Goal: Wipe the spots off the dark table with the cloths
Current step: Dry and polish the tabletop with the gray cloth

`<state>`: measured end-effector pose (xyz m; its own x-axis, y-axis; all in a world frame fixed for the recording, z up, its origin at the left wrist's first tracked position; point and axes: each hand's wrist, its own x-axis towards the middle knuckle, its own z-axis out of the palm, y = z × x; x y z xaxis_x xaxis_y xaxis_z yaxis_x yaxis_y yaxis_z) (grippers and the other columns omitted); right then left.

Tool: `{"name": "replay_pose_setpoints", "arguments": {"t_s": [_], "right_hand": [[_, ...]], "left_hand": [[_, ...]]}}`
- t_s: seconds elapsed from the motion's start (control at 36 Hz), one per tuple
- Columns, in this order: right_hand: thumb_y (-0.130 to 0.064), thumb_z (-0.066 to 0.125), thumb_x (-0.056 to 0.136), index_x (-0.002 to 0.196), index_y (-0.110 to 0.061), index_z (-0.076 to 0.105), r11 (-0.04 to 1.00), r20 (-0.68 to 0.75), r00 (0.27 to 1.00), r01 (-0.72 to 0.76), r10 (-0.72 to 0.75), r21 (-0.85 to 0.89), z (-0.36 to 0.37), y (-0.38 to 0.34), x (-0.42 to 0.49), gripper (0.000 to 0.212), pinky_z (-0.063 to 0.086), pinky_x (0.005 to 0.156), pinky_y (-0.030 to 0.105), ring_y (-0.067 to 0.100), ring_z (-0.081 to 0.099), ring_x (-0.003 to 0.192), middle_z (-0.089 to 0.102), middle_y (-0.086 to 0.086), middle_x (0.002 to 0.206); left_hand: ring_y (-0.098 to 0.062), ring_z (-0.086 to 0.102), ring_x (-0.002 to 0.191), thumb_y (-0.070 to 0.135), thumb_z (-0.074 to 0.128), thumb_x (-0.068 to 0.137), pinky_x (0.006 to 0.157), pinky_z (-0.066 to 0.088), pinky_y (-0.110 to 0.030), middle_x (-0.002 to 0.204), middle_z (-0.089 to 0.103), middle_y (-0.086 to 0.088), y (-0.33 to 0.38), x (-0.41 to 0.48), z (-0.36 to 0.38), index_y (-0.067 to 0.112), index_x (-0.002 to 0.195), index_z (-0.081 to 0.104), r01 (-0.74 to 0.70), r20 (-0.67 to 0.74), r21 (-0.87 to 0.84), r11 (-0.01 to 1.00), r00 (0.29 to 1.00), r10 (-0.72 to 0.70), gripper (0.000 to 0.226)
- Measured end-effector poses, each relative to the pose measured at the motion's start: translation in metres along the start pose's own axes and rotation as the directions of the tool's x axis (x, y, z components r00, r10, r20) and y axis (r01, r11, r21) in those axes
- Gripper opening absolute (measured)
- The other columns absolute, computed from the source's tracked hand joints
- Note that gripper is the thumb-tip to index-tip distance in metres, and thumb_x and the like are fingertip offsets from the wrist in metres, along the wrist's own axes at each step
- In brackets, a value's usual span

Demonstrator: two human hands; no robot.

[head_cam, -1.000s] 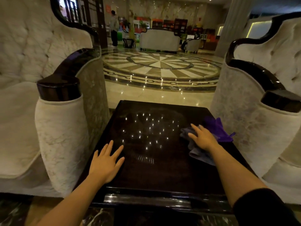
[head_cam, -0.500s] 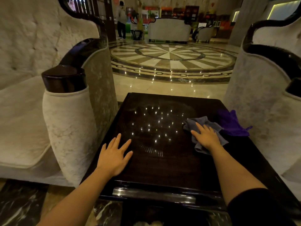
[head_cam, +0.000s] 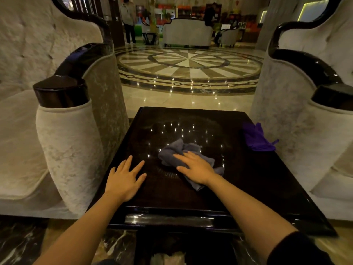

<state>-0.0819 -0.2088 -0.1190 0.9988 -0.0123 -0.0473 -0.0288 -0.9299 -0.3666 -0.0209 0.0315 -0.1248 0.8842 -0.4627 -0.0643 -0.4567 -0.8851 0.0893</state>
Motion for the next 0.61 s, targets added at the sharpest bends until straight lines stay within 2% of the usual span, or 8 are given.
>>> {"name": "replay_pose_setpoints", "arguments": {"t_s": [0.31,0.39,0.44,0.5,0.56,0.58,0.61], "right_hand": [[-0.029,0.046,0.092,0.136,-0.035,0.032,0.973,0.005,0.973,0.229,-0.229,-0.002,0.014,-0.045,-0.064,0.046,0.022,0.111,0.037,0.02,0.022,0.139,0.032,0.003,0.15],[-0.025,0.047,0.092,0.135,-0.032,0.036,0.958,-0.029,0.958,0.284,-0.285,-0.025,0.019,-0.054,-0.081,0.045,0.028,0.108,0.039,0.023,0.028,0.136,0.038,0.005,0.146],[-0.022,0.047,0.091,0.134,-0.03,0.038,0.945,-0.001,0.946,0.323,-0.323,-0.049,0.021,-0.06,-0.095,0.045,0.031,0.106,0.042,0.026,0.03,0.135,0.04,0.008,0.145],[-0.017,0.054,0.086,0.13,-0.027,0.046,0.908,0.021,0.911,0.412,-0.412,-0.075,0.022,-0.065,-0.111,0.046,0.037,0.104,0.045,0.029,0.037,0.132,0.046,0.01,0.14],[-0.017,0.068,0.075,0.118,-0.026,0.058,0.846,-0.044,0.852,0.511,-0.522,-0.153,0.025,-0.064,-0.126,0.045,0.048,0.093,0.043,0.027,0.054,0.119,0.062,0.007,0.125],[-0.019,0.069,0.073,0.114,-0.026,0.061,0.822,-0.068,0.828,0.537,-0.556,-0.188,0.028,-0.062,-0.131,0.042,0.05,0.09,0.041,0.025,0.058,0.114,0.065,0.005,0.12],[-0.022,0.065,0.077,0.113,-0.025,0.062,0.831,-0.02,0.838,0.537,-0.545,-0.149,0.031,-0.061,-0.139,0.035,0.048,0.094,0.042,0.025,0.057,0.115,0.065,0.004,0.12]], "left_hand": [[-0.023,0.008,0.145,0.052,0.021,0.095,0.116,0.014,-0.044,0.158,0.005,-0.004,0.003,-0.002,-0.003,0.037,0.146,0.01,-0.006,0.009,0.029,1.0,1.0,0.006,0.054],[-0.023,0.008,0.145,0.052,0.022,0.095,0.115,0.014,-0.044,0.158,0.006,-0.004,0.004,-0.003,-0.004,0.037,0.146,0.011,-0.007,0.012,0.027,1.0,1.0,0.007,0.054],[-0.023,0.007,0.145,0.052,0.022,0.094,0.115,0.014,-0.044,0.158,0.005,-0.004,0.004,-0.003,-0.005,0.037,0.146,0.011,-0.009,0.021,0.02,1.0,1.0,0.009,0.055],[-0.023,0.007,0.145,0.052,0.021,0.095,0.116,0.014,-0.044,0.158,0.005,-0.003,0.004,-0.004,-0.006,0.037,0.146,0.01,-0.011,0.029,0.017,1.0,1.0,0.01,0.055],[-0.022,0.006,0.145,0.052,0.021,0.095,0.116,0.014,-0.043,0.158,0.004,-0.003,0.004,-0.004,-0.006,0.036,0.146,0.009,-0.01,0.026,0.019,1.0,1.0,0.01,0.055],[-0.022,0.006,0.145,0.052,0.02,0.095,0.116,0.014,-0.043,0.158,0.004,-0.003,0.005,-0.004,-0.006,0.036,0.146,0.008,-0.009,0.026,0.021,1.0,1.0,0.009,0.055],[-0.022,0.006,0.145,0.052,0.02,0.095,0.116,0.014,-0.043,0.158,0.004,-0.003,0.005,-0.005,-0.006,0.036,0.146,0.008,-0.01,0.027,0.021,1.0,1.0,0.009,0.055]]}}
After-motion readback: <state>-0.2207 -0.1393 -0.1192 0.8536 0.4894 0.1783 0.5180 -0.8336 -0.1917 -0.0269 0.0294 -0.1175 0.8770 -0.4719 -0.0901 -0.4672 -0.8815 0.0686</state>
